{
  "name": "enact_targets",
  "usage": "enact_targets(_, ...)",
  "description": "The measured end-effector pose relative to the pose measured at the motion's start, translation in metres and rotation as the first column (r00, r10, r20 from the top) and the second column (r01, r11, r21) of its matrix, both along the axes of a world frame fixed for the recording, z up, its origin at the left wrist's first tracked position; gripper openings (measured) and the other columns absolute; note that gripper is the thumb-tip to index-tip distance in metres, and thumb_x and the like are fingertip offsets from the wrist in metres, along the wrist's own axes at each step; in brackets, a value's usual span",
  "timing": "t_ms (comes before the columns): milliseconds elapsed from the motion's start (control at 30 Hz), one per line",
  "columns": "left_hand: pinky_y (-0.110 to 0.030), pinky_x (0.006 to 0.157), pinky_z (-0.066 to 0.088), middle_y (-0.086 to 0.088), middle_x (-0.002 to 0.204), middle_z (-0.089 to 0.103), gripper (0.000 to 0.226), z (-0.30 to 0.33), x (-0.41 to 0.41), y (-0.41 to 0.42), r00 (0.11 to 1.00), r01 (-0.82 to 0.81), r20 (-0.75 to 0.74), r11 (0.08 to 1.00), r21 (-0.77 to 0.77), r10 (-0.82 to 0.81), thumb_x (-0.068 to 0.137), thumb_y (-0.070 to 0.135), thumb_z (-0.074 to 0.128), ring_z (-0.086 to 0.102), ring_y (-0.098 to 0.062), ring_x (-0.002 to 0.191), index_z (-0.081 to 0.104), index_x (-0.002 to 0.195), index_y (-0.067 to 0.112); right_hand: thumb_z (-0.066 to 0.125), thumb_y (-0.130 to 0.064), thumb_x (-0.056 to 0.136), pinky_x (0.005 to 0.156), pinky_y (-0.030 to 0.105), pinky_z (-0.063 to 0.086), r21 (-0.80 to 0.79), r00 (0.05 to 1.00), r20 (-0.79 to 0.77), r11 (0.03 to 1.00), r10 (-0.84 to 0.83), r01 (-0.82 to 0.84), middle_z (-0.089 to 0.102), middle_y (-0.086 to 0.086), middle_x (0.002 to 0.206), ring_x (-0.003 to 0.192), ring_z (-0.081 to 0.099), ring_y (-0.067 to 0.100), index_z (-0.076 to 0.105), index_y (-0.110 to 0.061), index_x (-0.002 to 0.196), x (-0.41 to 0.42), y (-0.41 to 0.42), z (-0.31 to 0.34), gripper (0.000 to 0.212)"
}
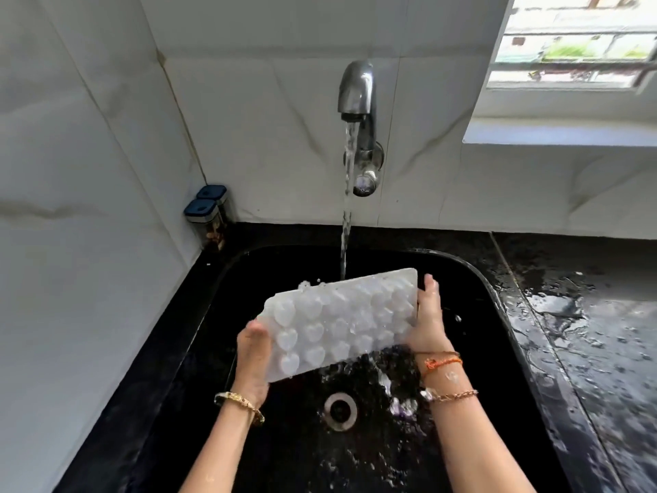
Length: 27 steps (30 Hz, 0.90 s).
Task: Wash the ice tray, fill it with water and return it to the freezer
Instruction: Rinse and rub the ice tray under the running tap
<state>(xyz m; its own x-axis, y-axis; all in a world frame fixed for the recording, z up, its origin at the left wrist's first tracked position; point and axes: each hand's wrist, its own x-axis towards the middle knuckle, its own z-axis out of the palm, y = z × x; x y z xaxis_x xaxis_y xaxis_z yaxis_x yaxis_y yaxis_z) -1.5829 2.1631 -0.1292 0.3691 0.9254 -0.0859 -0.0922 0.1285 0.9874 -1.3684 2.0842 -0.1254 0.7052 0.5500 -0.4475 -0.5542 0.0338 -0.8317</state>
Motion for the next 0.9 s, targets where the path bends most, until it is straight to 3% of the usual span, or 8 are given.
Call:
enact_targets(67, -0.030, 0.063, 0.048, 0.000, 0.068, 0.069, 0.085, 0.003, 0.009, 0.002, 0.988, -0.141, 0.055, 0.990, -0.010, 0.141, 0.068, 0.085, 0.035, 0.064, -0.006, 0.062, 0.058, 0.070, 0.003, 0.039, -0.049, 0.089, 0.077, 0.035, 0.041, 0.122, 0.982, -0.188, 0.992, 0.001, 0.023, 0.054, 0.010, 0.083, 0.080, 0.054, 0.027, 0.055, -0.018, 0.079, -0.013, -0.009, 0.009, 0.037)
enact_targets(167, -0.028, 0.093, 0.040, -0.013, 0.124, 0.061, 0.066, 0.006, 0.023, 0.006, 0.973, -0.155, 0.142, 0.970, -0.189, 0.184, 0.098, 0.049, 0.018, 0.058, -0.016, 0.112, 0.063, 0.104, 0.002, 0.047, -0.030, 0.086, 0.055, 0.027, 0.031, 0.261, 0.949, -0.280, 0.939, -0.148, 0.224, 0.041, -0.008, 0.045, 0.043, 0.041, 0.010, 0.037, -0.022, 0.056, -0.014, -0.014, 0.009, 0.033)
enact_targets(267, -0.040, 0.082, 0.054, -0.017, 0.109, 0.068, 0.054, 0.007, 0.021, 0.014, 0.994, 0.096, 0.085, 0.879, -0.467, -0.064, 0.088, 0.046, 0.044, 0.067, -0.031, 0.095, 0.065, 0.109, 0.001, 0.041, -0.009, 0.090, 0.064, 0.021, 0.036, 0.316, 0.974, -0.095, 0.922, -0.204, 0.224, 0.046, -0.013, 0.065, 0.053, 0.046, 0.003, 0.052, -0.027, 0.082, -0.006, -0.025, 0.006, 0.023)
enact_targets(367, -0.052, 0.067, 0.057, -0.023, 0.089, 0.069, 0.041, 0.009, 0.009, 0.016, 0.969, 0.243, 0.180, 0.765, -0.597, -0.168, 0.089, 0.035, 0.045, 0.065, -0.038, 0.079, 0.061, 0.103, 0.000, 0.037, -0.007, 0.087, 0.073, 0.029, 0.046, 0.489, 0.981, -0.190, 0.870, 0.030, 0.068, 0.052, 0.003, 0.098, 0.082, 0.057, 0.015, 0.046, -0.017, 0.123, -0.007, -0.040, 0.000, 0.038)
enact_targets(500, -0.032, 0.054, 0.057, -0.012, 0.078, 0.075, 0.038, 0.001, 0.003, 0.031, 0.939, 0.266, 0.320, 0.859, -0.437, -0.128, 0.090, 0.031, 0.047, 0.073, -0.026, 0.070, 0.076, 0.082, 0.007, 0.055, -0.008, 0.080, 0.061, 0.030, 0.057, 0.362, 0.942, 0.019, 0.876, 0.335, -0.319, 0.068, 0.013, 0.098, 0.081, 0.069, 0.024, 0.056, -0.012, 0.107, 0.001, -0.051, -0.012, 0.028)
enact_targets(700, -0.036, 0.070, 0.058, -0.014, 0.108, 0.071, 0.050, 0.023, 0.041, 0.029, 0.857, 0.496, 0.328, 0.811, -0.310, -0.398, 0.068, 0.046, 0.072, 0.068, -0.028, 0.098, 0.071, 0.104, 0.011, 0.042, -0.021, 0.096, 0.061, 0.031, 0.060, 0.179, 0.966, -0.198, 0.975, 0.168, -0.133, 0.071, 0.014, 0.094, 0.074, 0.071, 0.022, 0.050, -0.001, 0.124, 0.009, -0.044, -0.056, 0.036)
enact_targets(800, -0.033, 0.070, 0.058, -0.012, 0.108, 0.071, 0.051, 0.025, 0.040, 0.041, 0.891, 0.413, 0.322, 0.865, -0.286, -0.319, 0.087, 0.050, 0.047, 0.068, -0.026, 0.099, 0.060, 0.114, 0.009, 0.042, -0.020, 0.097, 0.062, 0.028, 0.059, 0.131, 0.964, -0.187, 0.977, 0.192, -0.169, 0.072, 0.011, 0.085, 0.070, 0.070, 0.020, 0.053, 0.000, 0.118, 0.010, -0.022, -0.043, 0.032)
enact_targets(900, -0.029, 0.061, 0.059, -0.005, 0.093, 0.076, 0.051, 0.007, 0.011, 0.060, 0.946, 0.245, 0.294, 0.896, -0.370, -0.137, 0.094, 0.051, 0.029, 0.072, -0.019, 0.085, 0.061, 0.109, 0.014, 0.043, -0.022, 0.096, 0.072, 0.030, 0.058, 0.092, 0.955, 0.038, 0.950, 0.296, -0.298, 0.069, 0.011, 0.095, 0.080, 0.068, 0.021, 0.057, -0.005, 0.113, 0.010, -0.002, -0.011, 0.027)
